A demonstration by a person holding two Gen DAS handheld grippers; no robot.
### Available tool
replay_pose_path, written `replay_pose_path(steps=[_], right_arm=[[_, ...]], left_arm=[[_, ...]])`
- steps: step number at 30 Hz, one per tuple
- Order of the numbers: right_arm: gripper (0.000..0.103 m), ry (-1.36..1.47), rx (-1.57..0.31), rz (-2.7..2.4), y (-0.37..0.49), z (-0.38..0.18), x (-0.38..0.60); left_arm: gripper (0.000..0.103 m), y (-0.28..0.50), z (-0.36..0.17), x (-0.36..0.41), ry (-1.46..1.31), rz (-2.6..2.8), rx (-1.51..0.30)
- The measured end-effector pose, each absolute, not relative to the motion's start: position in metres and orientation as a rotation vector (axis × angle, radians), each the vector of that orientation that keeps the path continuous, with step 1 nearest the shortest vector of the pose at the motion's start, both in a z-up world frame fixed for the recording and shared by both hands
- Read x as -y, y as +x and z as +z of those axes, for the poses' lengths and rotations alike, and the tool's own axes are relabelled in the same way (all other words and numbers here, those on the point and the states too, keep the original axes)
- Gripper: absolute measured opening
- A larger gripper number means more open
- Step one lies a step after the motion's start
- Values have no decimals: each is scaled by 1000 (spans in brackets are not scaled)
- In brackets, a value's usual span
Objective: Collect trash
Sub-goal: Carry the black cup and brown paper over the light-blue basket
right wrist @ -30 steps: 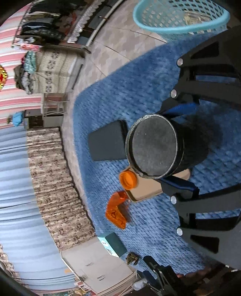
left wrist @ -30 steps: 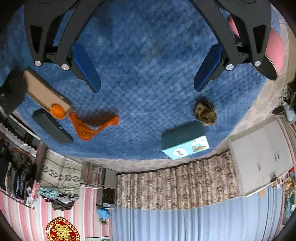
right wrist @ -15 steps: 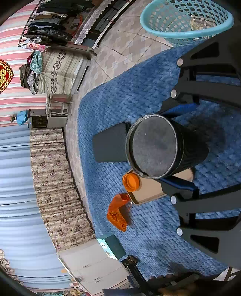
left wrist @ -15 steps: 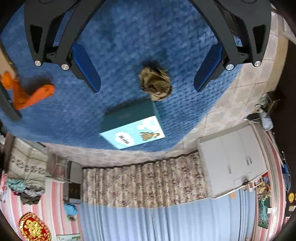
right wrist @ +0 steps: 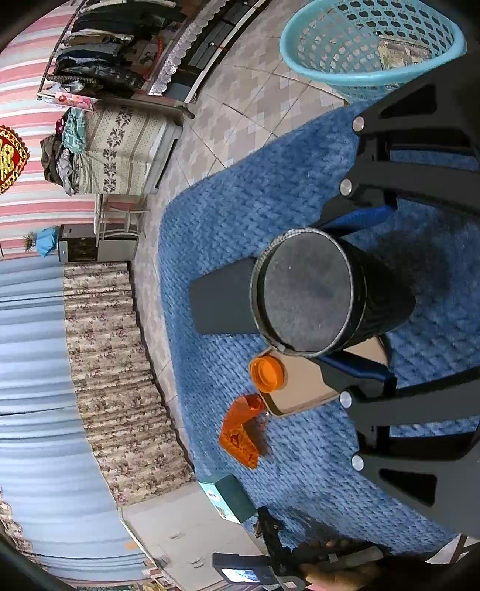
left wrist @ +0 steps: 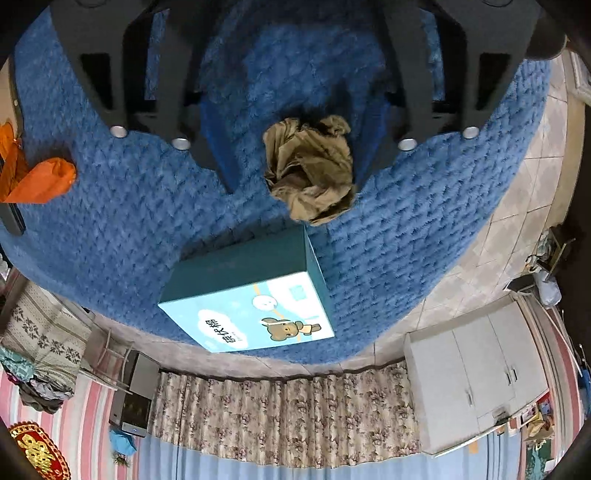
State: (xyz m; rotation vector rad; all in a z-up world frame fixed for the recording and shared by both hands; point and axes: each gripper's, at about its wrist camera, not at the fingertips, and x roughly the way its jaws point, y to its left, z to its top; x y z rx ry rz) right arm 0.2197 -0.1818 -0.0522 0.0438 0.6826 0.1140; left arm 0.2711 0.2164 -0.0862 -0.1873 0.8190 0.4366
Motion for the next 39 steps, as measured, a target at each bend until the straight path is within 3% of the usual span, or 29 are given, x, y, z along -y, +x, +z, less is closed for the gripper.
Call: replay_pose_path(steps=[1, 3, 13, 31, 39], right_arm=[[56, 48, -678, 109, 219, -51, 184], [56, 56, -661, 96, 216, -47, 191], [56, 46, -584, -33, 200, -28, 226], [56, 149, -478, -343, 154, -5, 370], [56, 186, -487, -407, 146, -14, 426]], left_arm=[[45, 271, -85, -216, -186, 434, -814], [41, 269, -82, -213, -176, 429, -803], [40, 241, -48, -147, -86, 313, -702], [40, 204, -1, 114, 80, -239, -567], [40, 189, -13, 221, 173, -461, -549]])
